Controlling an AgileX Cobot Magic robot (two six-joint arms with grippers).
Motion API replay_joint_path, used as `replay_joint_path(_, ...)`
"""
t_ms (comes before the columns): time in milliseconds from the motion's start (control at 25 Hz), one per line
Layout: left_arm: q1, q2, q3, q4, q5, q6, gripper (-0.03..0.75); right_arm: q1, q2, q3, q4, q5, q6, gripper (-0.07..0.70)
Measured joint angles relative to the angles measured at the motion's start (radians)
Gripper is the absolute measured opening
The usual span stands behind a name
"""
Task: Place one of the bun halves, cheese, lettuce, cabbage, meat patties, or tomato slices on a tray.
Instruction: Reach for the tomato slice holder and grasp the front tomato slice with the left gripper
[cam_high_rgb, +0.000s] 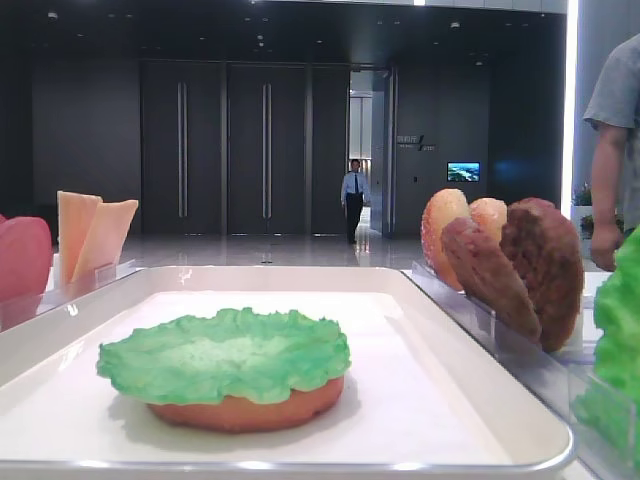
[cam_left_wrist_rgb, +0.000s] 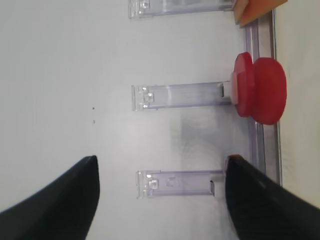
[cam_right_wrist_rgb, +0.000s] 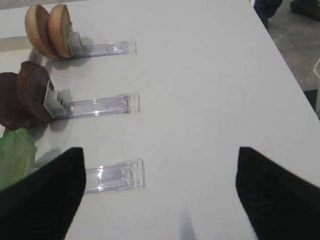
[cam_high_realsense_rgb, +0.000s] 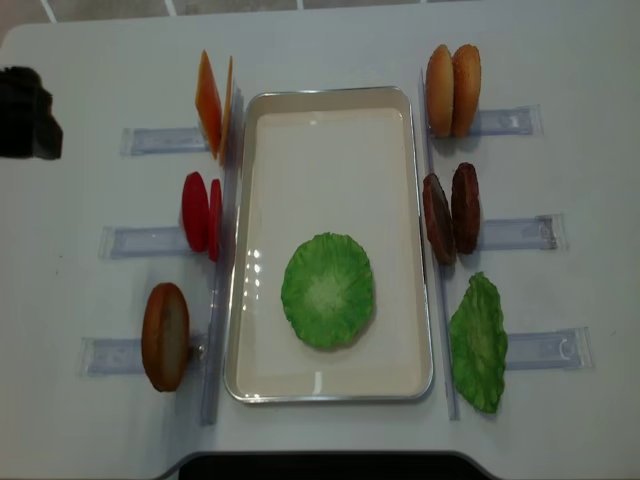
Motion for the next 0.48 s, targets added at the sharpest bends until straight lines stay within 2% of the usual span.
replay_joint_path(160,0.0,0.096,-0.059,-0.003,-0.001,0.012,0.585,0.0,0.0,0.0,0.0,0.0,0.0,0.581)
replay_joint_path(480,0.0,0.208,-0.111,-0.01,-0.003,0.031,0.514,0.0,0.0,0.0,0.0,0.0,0.0,0.581)
